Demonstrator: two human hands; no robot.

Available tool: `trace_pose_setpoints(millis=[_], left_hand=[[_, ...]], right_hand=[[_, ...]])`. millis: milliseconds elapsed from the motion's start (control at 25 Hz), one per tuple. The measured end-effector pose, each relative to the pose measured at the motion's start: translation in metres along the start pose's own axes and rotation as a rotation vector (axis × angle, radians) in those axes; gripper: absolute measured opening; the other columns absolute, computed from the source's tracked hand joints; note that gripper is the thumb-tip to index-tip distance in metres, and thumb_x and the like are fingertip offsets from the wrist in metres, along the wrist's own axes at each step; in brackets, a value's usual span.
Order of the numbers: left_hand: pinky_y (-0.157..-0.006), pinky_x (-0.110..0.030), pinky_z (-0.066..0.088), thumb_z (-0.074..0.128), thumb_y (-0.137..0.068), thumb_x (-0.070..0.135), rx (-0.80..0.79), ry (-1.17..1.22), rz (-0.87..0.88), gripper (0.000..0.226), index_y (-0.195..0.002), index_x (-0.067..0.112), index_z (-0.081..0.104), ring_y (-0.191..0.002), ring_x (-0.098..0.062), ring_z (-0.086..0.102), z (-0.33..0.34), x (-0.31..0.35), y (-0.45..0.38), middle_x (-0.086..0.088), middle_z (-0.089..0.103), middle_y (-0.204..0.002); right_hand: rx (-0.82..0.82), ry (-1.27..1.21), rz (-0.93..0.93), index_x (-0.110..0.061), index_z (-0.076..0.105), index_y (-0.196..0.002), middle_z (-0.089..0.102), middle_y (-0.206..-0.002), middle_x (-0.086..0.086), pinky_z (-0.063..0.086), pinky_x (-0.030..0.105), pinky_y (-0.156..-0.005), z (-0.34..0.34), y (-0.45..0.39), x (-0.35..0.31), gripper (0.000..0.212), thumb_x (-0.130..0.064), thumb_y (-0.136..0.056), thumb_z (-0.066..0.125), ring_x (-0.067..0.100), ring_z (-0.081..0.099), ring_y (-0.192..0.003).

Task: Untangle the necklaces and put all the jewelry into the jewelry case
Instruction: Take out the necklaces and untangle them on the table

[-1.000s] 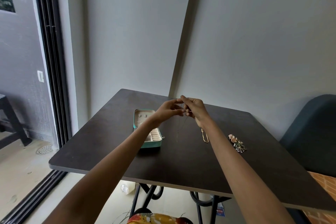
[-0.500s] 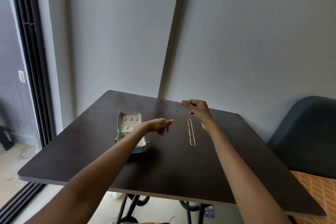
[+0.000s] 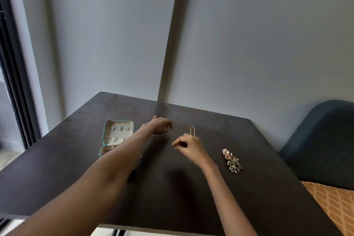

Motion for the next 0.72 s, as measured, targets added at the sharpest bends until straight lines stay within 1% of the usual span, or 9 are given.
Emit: trace_pose_setpoints(millis=[80,160,200,280,360,440,520,640,720], left_hand=[[-0.095,-0.034,0.03,0.045,-0.086,0.009,-0.022,-0.046,0.033,0.035,-0.114,0.022,0.062,-0.115,-0.019,0.054,0.008,-0.002,-0.018,0.001,0.063,-0.119],[-0.092,-0.033,0.032,0.047,-0.085,0.008,-0.024,-0.072,0.063,0.034,-0.11,0.022,0.064,-0.113,-0.019,0.055,0.014,-0.002,-0.032,0.0,0.063,-0.116],[-0.091,-0.032,0.034,0.047,-0.085,0.007,-0.013,-0.071,0.079,0.033,-0.108,0.021,0.066,-0.111,-0.02,0.056,0.015,-0.002,-0.037,-0.001,0.063,-0.115],[-0.089,-0.032,0.039,0.049,-0.086,0.005,0.014,-0.061,0.116,0.031,-0.106,0.019,0.067,-0.107,-0.022,0.057,0.018,-0.002,-0.046,-0.004,0.063,-0.112],[-0.087,-0.032,0.043,0.05,-0.086,0.003,0.03,-0.045,0.141,0.029,-0.104,0.016,0.068,-0.104,-0.023,0.059,0.021,-0.001,-0.051,-0.006,0.063,-0.111],[-0.086,-0.032,0.044,0.05,-0.086,0.002,0.037,-0.02,0.15,0.029,-0.103,0.016,0.069,-0.102,-0.023,0.059,0.021,-0.001,-0.053,-0.006,0.063,-0.11],[-0.086,-0.03,0.044,0.053,-0.085,0.002,0.035,0.001,0.154,0.029,-0.103,0.015,0.07,-0.101,-0.023,0.059,0.02,-0.002,-0.052,-0.006,0.063,-0.109],[-0.087,-0.029,0.044,0.055,-0.085,0.001,0.038,0.019,0.154,0.03,-0.106,0.015,0.071,-0.102,-0.022,0.059,0.021,-0.005,-0.048,-0.006,0.063,-0.11],[-0.088,-0.031,0.044,0.053,-0.084,0.0,0.042,0.038,0.131,0.032,-0.106,0.014,0.071,-0.103,-0.023,0.059,0.023,-0.007,-0.048,-0.006,0.062,-0.11]], right_hand=[[0.007,0.164,-0.094,-0.016,0.072,-0.094,0.065,-0.091,0.001,0.048,0.025,-0.083,0.017,0.003,0.007,0.018,-0.005,-0.084,0.063,0.015,0.06,-0.09],[0.056,0.303,-0.184,-0.015,0.069,-0.095,0.065,-0.091,0.003,0.05,0.032,-0.084,0.033,0.007,0.011,0.024,0.002,-0.083,0.057,0.019,0.06,-0.091],[0.095,0.349,-0.208,-0.015,0.067,-0.095,0.065,-0.089,0.002,0.052,0.033,-0.082,0.038,0.008,0.013,0.028,0.006,-0.08,0.056,0.02,0.06,-0.088],[0.172,0.387,-0.201,-0.017,0.065,-0.094,0.064,-0.086,-0.001,0.055,0.032,-0.076,0.046,0.012,0.017,0.036,0.011,-0.073,0.059,0.018,0.062,-0.082],[0.198,0.353,-0.155,-0.017,0.064,-0.099,0.063,-0.094,-0.003,0.055,0.027,-0.075,0.051,0.015,0.021,0.04,0.012,-0.072,0.059,0.016,0.063,-0.083],[0.175,0.277,-0.111,-0.017,0.061,-0.109,0.059,-0.105,-0.004,0.053,0.024,-0.078,0.053,0.014,0.024,0.04,0.008,-0.078,0.056,0.014,0.064,-0.089],[0.137,0.212,-0.074,-0.017,0.056,-0.116,0.054,-0.113,-0.004,0.054,0.025,-0.08,0.052,0.014,0.026,0.04,0.004,-0.082,0.052,0.012,0.063,-0.095],[0.141,0.129,-0.034,-0.017,0.054,-0.117,0.048,-0.116,-0.004,0.052,0.028,-0.08,0.049,0.015,0.024,0.045,0.006,-0.079,0.048,0.013,0.058,-0.099],[0.224,0.083,0.003,-0.013,0.057,-0.112,0.048,-0.113,-0.001,0.051,0.027,-0.078,0.046,0.018,0.022,0.044,0.011,-0.078,0.044,0.014,0.057,-0.097]])
Point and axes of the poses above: each hand's wrist, its own y-axis away from the middle knuckle, its own z-axis out of the palm, x = y × z, the point moved 3 cm from there along -y, towards the middle knuckle
